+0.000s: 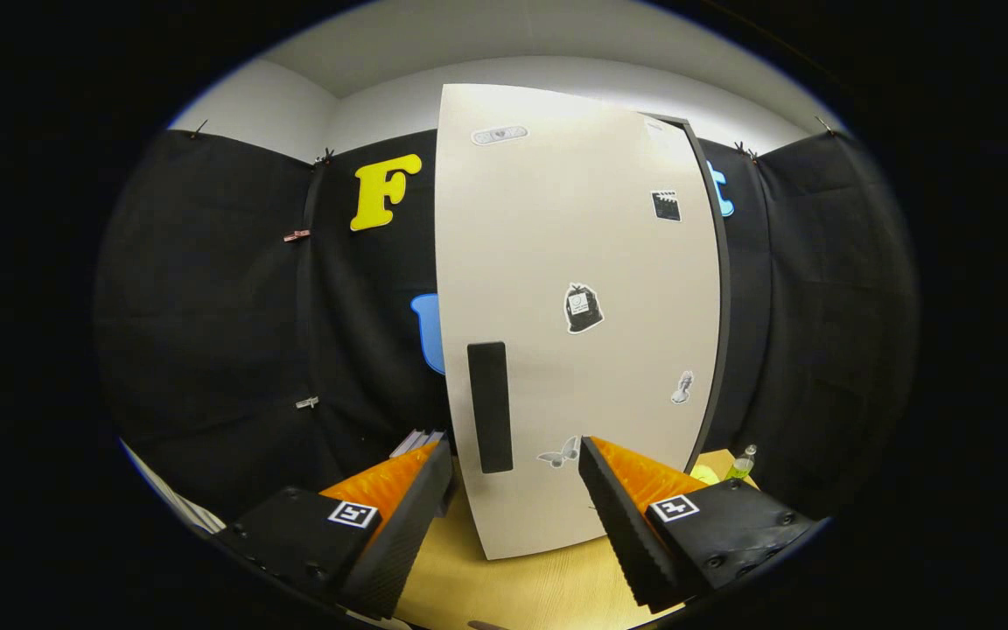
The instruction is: Open the shoe cabinet door, grab the shoes and put them into the shoe cabinet, then close the shoe cabinet door.
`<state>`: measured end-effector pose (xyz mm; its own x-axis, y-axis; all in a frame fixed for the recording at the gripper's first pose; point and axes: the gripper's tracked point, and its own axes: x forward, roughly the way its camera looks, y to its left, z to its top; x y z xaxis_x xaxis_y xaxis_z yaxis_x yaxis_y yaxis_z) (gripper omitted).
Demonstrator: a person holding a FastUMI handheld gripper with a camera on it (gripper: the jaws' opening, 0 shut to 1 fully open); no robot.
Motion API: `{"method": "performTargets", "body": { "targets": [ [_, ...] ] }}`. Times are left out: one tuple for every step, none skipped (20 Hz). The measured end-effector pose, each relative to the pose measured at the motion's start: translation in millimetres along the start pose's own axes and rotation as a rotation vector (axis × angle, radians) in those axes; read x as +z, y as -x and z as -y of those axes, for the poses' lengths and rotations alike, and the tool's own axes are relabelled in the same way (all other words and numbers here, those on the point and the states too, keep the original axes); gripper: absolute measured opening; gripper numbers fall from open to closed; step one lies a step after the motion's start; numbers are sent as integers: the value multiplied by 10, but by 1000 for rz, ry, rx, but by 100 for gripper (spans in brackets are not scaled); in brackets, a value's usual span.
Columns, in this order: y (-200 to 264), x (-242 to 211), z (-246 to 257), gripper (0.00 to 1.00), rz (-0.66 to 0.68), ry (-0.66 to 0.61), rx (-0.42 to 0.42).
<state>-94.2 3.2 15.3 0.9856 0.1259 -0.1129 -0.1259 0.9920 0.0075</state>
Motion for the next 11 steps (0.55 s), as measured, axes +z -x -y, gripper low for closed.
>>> {"method": "performTargets", "body": {
  "targets": [
    [4,0,-10,97,-2,2,1],
    [9,-1,-12,97,-2,4,0],
    [12,9,-14,97,0,4,0],
    [23,20,-18,97,3,4,0],
    [26,24,-22,97,6,4,-1],
    [32,32,-22,97,8,3,-3],
    [32,34,-18,97,8,3,-5],
    [34,28,-11,97,8,1,-6],
    [34,30,-8,97,8,-2,-9],
    [24,43,17,97,9,-4,-14],
    [27,46,32,97,10,-6,-21]
  ]
}}
